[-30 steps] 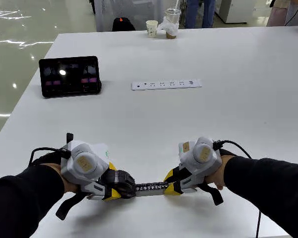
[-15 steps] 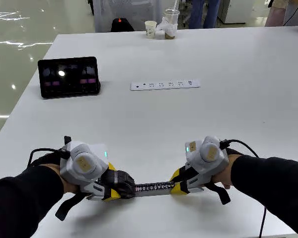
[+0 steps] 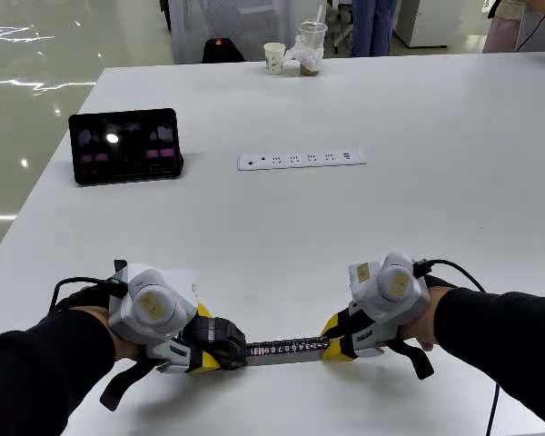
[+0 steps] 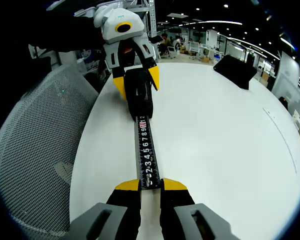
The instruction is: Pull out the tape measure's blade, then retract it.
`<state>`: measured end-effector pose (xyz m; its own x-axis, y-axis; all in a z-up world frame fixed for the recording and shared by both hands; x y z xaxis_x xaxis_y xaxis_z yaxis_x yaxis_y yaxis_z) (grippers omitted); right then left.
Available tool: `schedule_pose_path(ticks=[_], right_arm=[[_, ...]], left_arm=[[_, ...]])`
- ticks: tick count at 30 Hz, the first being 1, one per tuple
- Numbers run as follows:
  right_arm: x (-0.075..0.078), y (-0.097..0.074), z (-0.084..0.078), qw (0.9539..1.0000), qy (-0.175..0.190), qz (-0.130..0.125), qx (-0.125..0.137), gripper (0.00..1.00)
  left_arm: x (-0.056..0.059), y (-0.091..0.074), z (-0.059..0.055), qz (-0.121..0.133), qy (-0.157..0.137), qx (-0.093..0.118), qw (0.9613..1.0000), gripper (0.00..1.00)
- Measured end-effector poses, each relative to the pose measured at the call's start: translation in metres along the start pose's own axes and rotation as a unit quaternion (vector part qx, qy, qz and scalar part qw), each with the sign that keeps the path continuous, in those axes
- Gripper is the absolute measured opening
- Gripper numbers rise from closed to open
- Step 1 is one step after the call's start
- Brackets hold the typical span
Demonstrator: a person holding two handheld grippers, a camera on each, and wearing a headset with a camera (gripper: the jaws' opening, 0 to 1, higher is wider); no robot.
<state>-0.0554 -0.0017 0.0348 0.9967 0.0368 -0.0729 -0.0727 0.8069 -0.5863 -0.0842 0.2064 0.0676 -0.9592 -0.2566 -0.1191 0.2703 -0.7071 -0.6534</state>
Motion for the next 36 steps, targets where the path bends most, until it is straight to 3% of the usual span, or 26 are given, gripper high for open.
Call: schedule_pose_path(ticks=[36], right_arm=[[0.006,-0.028,-0.019,0.9999,0.005,-0.011,-0.009,0.10]], left_arm=[[0.001,0.000,0.001,0.000,0.000,-0.001,1.0000,0.31]])
Point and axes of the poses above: the centre of the closed fingertips' face, and the gripper's own axes: y roughly forward along the fingers, x roughly to its right, z roughly out of its top, the point moved 6 cm from there along -y, roughly backward along the fingers, and after that the axes turned 14 degrees about x, right-handed, at the moved point
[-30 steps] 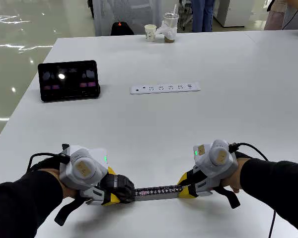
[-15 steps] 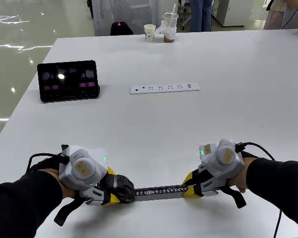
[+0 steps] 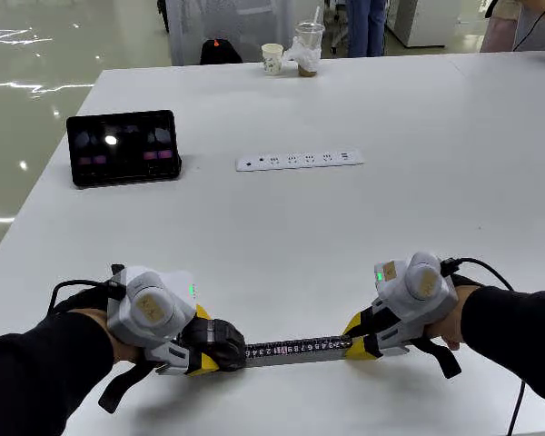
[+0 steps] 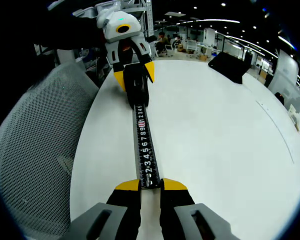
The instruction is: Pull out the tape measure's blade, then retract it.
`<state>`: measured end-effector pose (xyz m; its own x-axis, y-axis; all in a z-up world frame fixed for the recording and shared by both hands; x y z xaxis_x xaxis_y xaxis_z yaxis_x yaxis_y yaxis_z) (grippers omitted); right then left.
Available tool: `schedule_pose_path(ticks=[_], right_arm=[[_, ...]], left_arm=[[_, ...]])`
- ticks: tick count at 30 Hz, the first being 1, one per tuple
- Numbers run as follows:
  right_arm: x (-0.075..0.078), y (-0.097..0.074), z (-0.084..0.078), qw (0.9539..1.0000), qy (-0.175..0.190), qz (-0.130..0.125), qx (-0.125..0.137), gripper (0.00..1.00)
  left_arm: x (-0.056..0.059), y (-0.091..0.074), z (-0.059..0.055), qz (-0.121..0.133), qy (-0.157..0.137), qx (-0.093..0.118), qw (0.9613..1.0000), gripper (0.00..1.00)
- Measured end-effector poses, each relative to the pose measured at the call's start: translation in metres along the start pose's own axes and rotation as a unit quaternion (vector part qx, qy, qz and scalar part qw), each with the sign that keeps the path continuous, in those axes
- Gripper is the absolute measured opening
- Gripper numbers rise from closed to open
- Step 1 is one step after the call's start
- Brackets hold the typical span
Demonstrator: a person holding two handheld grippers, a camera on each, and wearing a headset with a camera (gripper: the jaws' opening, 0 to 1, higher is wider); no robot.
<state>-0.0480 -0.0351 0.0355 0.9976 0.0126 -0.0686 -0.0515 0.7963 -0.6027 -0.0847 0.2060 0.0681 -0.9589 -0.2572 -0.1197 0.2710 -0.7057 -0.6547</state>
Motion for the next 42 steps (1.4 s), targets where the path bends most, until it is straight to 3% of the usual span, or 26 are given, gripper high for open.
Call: schedule_pose_path(ticks=[28,42], right_arm=[[-0.001,-0.018,-0.018,0.9999,0.000,-0.011,0.002,0.10],[-0.002,-0.036,-0.026,0.9998,0.002,-0.017,-0.005,0.10]], left_arm=[[0.000,0.001,-0.001,0.001,0.001,0.000,1.0000,0.31],[0.000,0.001,-0.001,0.002,0.001,-0.001,1.0000,0.31]])
Point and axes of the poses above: the centre of the closed fingertips' face, and the gripper's own axes: y roughly forward along the fingers, x roughly to its right, z roughly out of its top, the point moved 6 cm from there along -y, roughly backward along the fingers, and after that the axes turned 14 degrees about x, right-handed, at the moved point
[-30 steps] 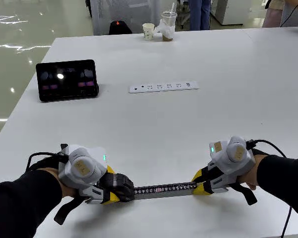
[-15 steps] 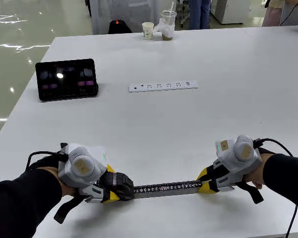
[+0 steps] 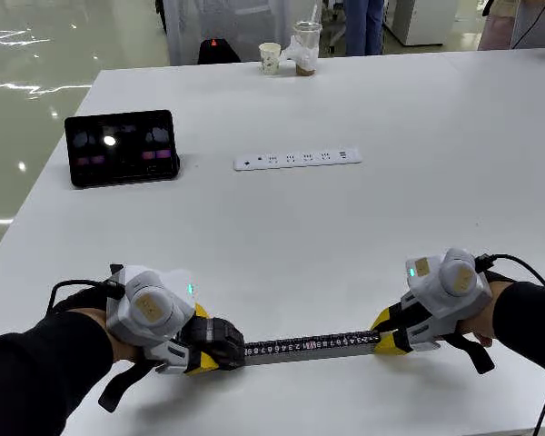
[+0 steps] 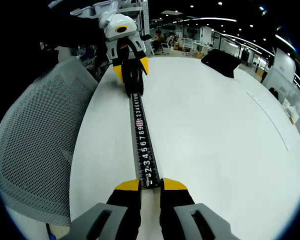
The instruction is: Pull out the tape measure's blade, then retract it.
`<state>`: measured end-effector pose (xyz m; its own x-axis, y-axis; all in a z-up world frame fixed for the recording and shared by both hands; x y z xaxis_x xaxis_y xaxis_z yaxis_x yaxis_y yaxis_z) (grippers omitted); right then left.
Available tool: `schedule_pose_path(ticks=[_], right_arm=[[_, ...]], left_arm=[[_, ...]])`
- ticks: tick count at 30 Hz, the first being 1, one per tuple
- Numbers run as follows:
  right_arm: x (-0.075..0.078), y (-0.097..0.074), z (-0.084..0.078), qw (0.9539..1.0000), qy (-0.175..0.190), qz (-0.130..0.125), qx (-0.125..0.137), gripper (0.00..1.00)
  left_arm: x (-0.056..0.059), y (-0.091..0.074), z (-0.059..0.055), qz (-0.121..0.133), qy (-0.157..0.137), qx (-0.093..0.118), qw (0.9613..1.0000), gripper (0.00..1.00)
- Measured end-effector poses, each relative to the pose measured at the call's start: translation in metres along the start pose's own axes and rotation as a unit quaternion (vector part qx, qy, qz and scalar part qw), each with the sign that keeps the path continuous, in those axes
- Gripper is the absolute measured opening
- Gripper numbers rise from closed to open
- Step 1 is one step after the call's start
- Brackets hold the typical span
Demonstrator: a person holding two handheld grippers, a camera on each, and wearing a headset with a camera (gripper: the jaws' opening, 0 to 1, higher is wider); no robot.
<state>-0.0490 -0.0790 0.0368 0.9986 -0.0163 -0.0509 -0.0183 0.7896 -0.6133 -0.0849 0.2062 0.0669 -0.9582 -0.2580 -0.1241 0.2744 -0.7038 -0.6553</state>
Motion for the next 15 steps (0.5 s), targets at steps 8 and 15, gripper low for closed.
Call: schedule_pose_path(ticks=[8,15], right_arm=[[0.0010,-0.0058,-0.0049,1.0000,0.002,-0.003,-0.003,0.10],[0.0030,-0.0103,-0.0091,0.9999,0.005,-0.008,-0.004,0.10]], left_arm=[[0.0006,0.0002,0.0005,0.001,0.001,-0.002,1.0000,0.31],[0.0000,0.0003,0.0007,0.000,0.002,-0.003,1.0000,0.31]])
Point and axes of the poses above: the centre of the closed fingertips' face, and the gripper's own axes: y roughly forward along the fingers, x roughly to its right, z roughly out of its top, the point moved 6 cm from there along -y, roughly backward along the fingers, and after that the axes turned 14 degrees about x, right-handed, at the moved point
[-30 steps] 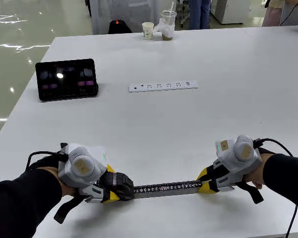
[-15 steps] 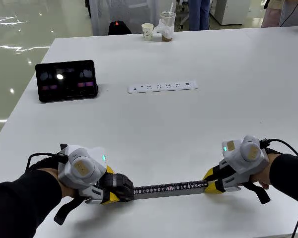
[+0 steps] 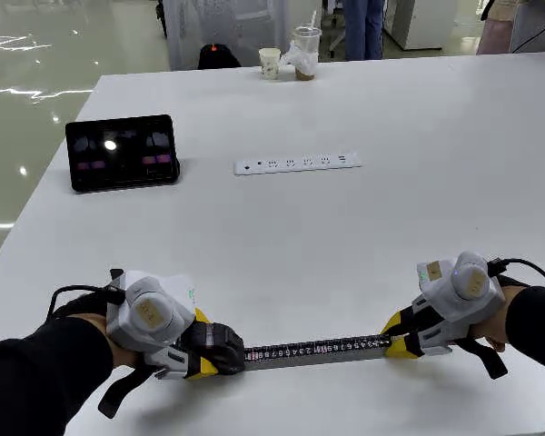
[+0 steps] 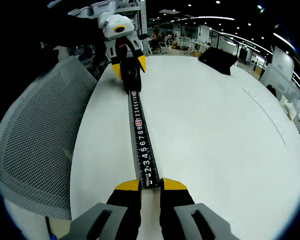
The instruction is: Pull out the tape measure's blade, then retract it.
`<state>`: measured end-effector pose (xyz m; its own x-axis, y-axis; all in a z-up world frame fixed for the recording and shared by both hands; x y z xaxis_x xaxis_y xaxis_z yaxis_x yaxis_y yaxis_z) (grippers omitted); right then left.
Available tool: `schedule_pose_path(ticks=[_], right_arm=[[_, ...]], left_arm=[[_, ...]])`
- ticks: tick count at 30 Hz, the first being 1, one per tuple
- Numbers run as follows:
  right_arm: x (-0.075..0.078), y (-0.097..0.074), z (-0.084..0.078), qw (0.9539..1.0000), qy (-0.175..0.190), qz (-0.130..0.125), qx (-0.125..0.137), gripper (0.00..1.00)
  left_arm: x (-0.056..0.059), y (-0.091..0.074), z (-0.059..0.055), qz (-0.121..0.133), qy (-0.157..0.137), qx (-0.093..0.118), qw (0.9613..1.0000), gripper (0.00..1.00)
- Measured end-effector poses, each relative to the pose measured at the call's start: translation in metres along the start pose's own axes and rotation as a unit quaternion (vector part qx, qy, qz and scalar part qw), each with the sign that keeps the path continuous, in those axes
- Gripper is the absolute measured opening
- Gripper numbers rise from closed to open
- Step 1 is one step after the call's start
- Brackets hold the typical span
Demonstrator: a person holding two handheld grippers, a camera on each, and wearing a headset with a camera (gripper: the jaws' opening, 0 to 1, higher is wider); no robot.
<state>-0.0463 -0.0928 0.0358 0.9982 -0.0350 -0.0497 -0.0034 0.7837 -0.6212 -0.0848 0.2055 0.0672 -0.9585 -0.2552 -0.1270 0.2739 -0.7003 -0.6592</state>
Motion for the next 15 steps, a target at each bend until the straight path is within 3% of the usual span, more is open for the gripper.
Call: schedule_pose_path(ticks=[15], right_arm=[[0.0018,-0.0101,-0.0083,0.9999,0.005,-0.007,-0.006,0.10]], left_arm=[[0.0003,-0.0003,0.0008,0.000,0.001,0.000,1.0000,0.31]])
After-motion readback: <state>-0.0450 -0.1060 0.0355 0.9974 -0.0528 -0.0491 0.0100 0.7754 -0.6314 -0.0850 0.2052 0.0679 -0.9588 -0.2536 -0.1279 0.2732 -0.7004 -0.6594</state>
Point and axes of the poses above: the centre of the closed fingertips' face, and the gripper's own axes: y roughly forward along the fingers, x roughly to its right, z roughly out of its top, the point moved 6 cm from there along -y, roughly backward along the fingers, and after that the axes turned 14 degrees about x, right-handed, at the moved point
